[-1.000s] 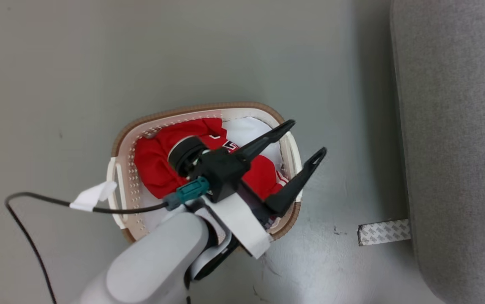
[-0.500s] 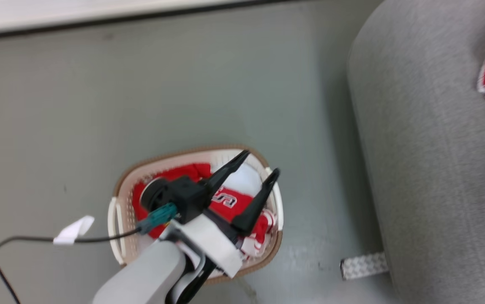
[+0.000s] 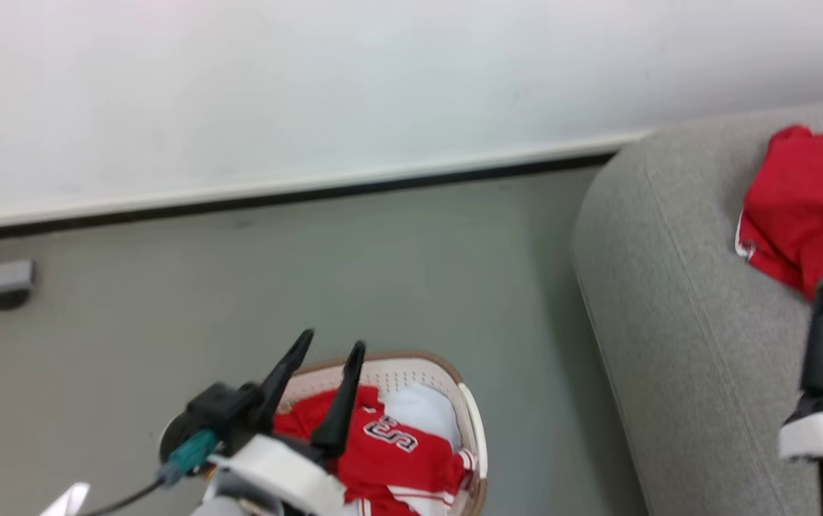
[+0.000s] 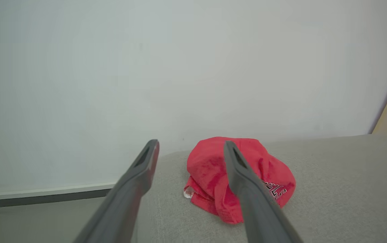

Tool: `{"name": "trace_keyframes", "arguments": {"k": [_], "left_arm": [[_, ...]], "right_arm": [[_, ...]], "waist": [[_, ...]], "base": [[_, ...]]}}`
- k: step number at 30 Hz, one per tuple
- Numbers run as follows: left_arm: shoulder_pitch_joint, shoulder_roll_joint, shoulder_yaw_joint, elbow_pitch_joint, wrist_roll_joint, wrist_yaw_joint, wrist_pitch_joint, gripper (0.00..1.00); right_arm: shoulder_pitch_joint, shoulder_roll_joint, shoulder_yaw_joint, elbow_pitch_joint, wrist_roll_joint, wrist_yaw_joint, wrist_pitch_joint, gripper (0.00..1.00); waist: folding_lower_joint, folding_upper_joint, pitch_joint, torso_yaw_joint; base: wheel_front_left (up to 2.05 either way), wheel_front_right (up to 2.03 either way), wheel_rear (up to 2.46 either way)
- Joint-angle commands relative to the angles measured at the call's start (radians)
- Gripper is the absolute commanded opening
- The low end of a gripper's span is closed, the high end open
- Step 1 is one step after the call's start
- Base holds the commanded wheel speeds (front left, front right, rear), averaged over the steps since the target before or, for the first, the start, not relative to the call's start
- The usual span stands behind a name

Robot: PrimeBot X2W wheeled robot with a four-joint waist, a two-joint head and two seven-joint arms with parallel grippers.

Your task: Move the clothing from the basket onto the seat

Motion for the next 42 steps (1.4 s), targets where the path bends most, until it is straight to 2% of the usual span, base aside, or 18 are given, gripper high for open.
{"name": "trace_keyframes", "arguments": {"k": [1, 9, 18, 29, 42], "left_arm": [[0.035, -0.006, 0.024, -0.002, 0.02, -0.003, -0.002, 1.0], [0.216, -0.075, 0.213, -0.004, 0.106, -0.033, -0.002, 1.0], [0.34, -0.153, 0.381, -0.001, 0.195, -0.092, -0.002, 1.0], [0.363, -0.206, 0.454, 0.01, 0.259, -0.15, -0.002, 1.0], [0.357, -0.225, 0.473, 0.018, 0.281, -0.171, -0.002, 1.0]], "right_arm": [[0.035, 0.002, 0.018, -0.012, 0.015, -0.002, 0.0, 1.0], [0.182, 0.013, 0.135, -0.063, 0.021, -0.002, 0.0, 1.0], [0.274, 0.012, 0.177, -0.048, 0.069, -0.002, 0.0, 1.0], [0.3, 0.012, 0.229, -0.016, 0.093, -0.002, 0.0, 1.0], [0.283, 0.012, 0.238, -0.014, 0.087, -0.002, 0.0, 1.0]], "waist": [[0.0003, 0.0, -0.055, 0.031], [0.0003, 0.0, -0.149, 0.078], [0.0003, 0.0, -0.217, 0.129], [0.0003, 0.0, -0.238, 0.147], [0.0003, 0.0, -0.219, 0.118]], "base": [[0.0, 0.0, 0.0], [0.0, 0.0, 0.0], [0.0, 0.0, 0.0], [0.0, 0.0, 0.0], [0.0, 0.0, 0.0]]}}
